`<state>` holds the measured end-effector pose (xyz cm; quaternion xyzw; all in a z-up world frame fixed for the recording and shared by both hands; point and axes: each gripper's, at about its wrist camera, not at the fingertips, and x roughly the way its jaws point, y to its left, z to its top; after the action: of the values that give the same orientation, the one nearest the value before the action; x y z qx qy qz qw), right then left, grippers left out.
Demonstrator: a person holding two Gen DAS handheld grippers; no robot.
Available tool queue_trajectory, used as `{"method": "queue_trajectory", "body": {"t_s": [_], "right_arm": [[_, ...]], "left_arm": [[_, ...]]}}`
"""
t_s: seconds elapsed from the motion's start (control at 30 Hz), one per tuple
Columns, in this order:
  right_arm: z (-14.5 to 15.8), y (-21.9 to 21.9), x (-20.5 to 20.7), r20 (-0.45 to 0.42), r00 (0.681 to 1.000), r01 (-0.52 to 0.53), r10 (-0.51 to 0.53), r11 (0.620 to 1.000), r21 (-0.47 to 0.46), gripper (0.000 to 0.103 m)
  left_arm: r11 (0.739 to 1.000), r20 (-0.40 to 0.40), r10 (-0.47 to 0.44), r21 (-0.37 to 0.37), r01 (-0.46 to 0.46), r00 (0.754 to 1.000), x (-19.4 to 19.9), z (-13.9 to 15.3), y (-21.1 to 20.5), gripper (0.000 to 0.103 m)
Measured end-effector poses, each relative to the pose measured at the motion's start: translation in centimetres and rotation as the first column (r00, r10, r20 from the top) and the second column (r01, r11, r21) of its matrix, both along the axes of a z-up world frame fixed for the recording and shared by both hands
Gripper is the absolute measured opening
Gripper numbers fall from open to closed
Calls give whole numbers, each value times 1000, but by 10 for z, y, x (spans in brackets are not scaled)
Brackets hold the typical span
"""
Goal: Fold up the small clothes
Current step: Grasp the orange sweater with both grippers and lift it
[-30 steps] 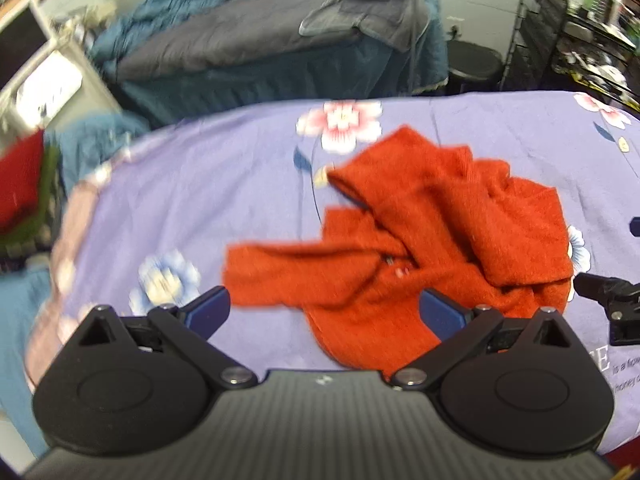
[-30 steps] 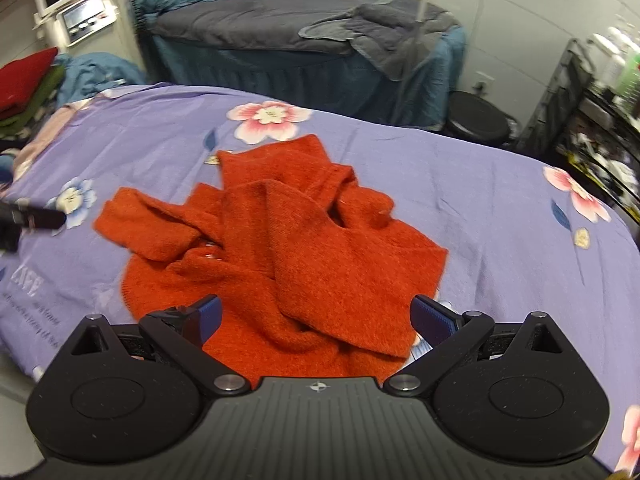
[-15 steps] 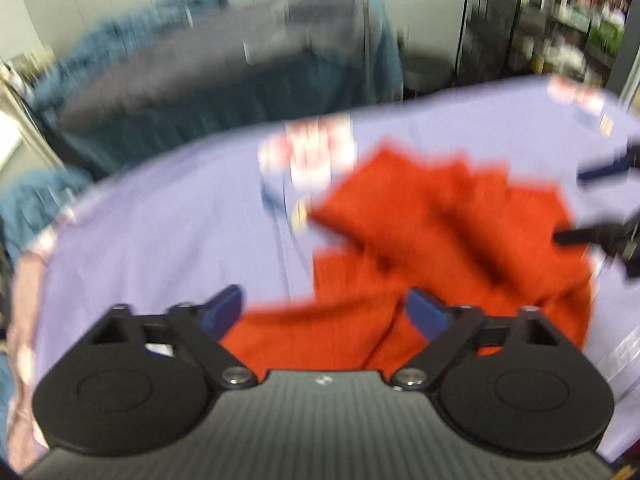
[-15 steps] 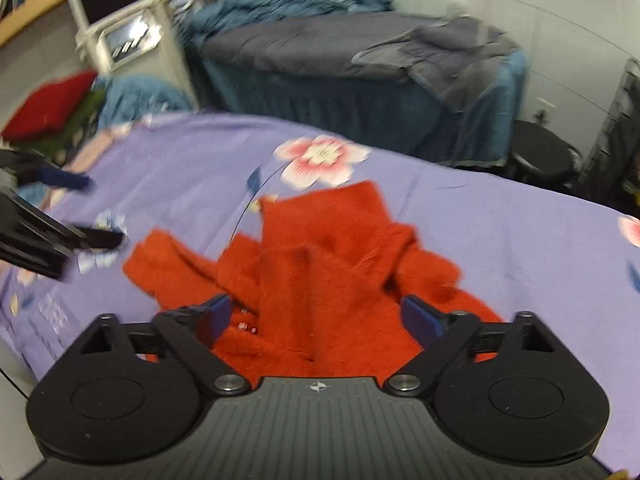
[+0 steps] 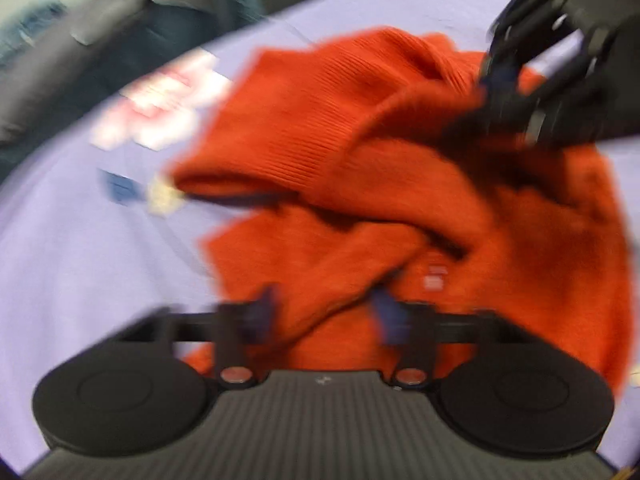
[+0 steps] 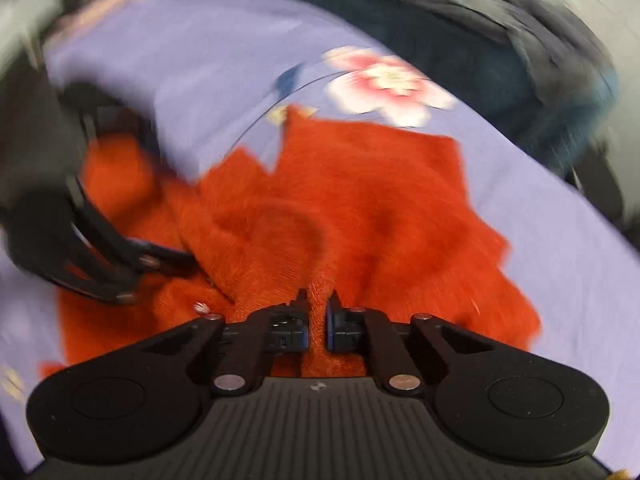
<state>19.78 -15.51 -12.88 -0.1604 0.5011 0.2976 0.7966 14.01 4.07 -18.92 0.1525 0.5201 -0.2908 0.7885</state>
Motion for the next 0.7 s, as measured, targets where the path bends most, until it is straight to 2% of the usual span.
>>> {"method": "queue_trajectory", "body": {"t_s": [0.03, 0.07, 0.1, 0.17, 0.23, 0.33, 0.4, 0.5, 0.53, 0.6, 0.7], "right_arm": [[14, -17, -2, 5, 998, 56, -56, 997, 44, 10], [31, -35, -5, 14, 994, 109, -110, 991, 79, 10], [47, -55, -8, 33, 986, 162, -166, 982, 101, 10], [78, -96, -17, 96, 958, 259, -269, 960, 107, 10], [105, -138, -26, 150, 917, 356, -370, 928, 111, 10], [132, -190, -41, 244, 847, 460, -473, 881, 109, 9], [138, -218, -48, 278, 794, 536, -540, 839, 98, 10], [123, -259, -47, 230, 711, 659, -664, 744, 112, 10], [114, -265, -48, 222, 689, 689, -690, 718, 92, 10], [99, -267, -47, 228, 666, 715, -710, 695, 78, 10], [100, -270, -53, 196, 626, 741, -755, 654, 153, 10]], "left_arm": [[998, -22, 36, -47, -37, 999, 2, -1, 5, 30], [994, -30, 71, -81, -74, 997, 3, 1, 11, 19], [988, -38, 103, -113, -107, 994, 3, 4, 19, 15], [967, -25, 190, -171, -191, 982, 3, 18, 41, 8], [937, 14, 293, -203, -284, 956, 2, 36, 66, 8], [886, 92, 442, -200, -419, 892, 0, 63, 108, 8], [846, 126, 525, -185, -500, 842, -1, 75, 135, 8], [768, 127, 637, -181, -614, 760, 4, 80, 172, 8], [752, 125, 657, -172, -636, 743, 7, 76, 179, 8], [730, 157, 683, -122, -672, 714, 12, 75, 186, 8], [690, 160, 724, -130, -712, 671, 19, 86, 201, 8]]}}
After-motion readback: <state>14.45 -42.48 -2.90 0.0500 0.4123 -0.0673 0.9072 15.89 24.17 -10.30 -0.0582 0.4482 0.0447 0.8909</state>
